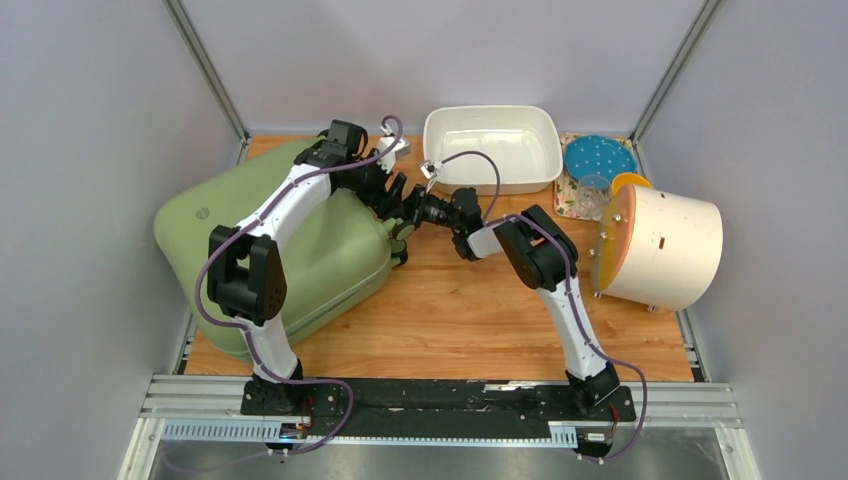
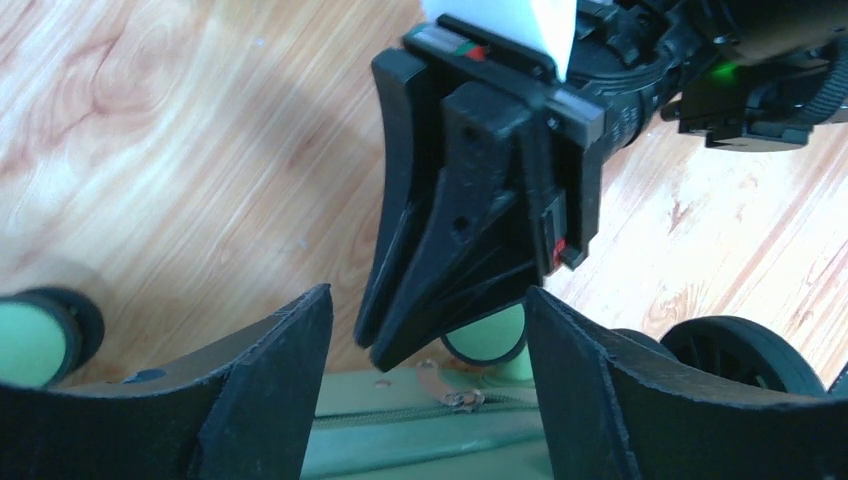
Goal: Open, take out, and arrange the luggage
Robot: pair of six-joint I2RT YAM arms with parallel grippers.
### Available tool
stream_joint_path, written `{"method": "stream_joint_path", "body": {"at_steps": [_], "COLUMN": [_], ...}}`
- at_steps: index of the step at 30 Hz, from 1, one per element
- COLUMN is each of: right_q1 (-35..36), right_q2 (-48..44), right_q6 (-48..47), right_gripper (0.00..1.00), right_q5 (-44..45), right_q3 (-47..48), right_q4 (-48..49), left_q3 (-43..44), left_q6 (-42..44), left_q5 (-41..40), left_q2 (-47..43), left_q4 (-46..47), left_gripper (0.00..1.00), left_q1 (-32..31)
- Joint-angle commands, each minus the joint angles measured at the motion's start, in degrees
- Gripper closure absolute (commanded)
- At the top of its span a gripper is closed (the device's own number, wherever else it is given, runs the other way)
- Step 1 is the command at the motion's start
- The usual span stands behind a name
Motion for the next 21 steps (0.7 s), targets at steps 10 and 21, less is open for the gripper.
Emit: {"method": "stream_joint_path", "body": {"at_steps": [10, 21], "right_q1": [-0.9, 1.9], "right_q2": [-6.9, -5.5], "right_q6": [-8.6, -29.1], "right_gripper": [0.59, 0.6], "right_q5": [-2.9, 3.0], "right_q3": [7.5, 14.2], "right_q4": [-45.6, -74.0], "left_q3": [7.8, -16.9], "left_q6": [-15.3, -18.2], "left_q5": [-13.1, -23.0], "left_q2": [-10.9, -38.6], "left_q4": [0.8, -1.9], "left_gripper": [0.14, 0.16], "left_q1": [12.6, 34.3]}}
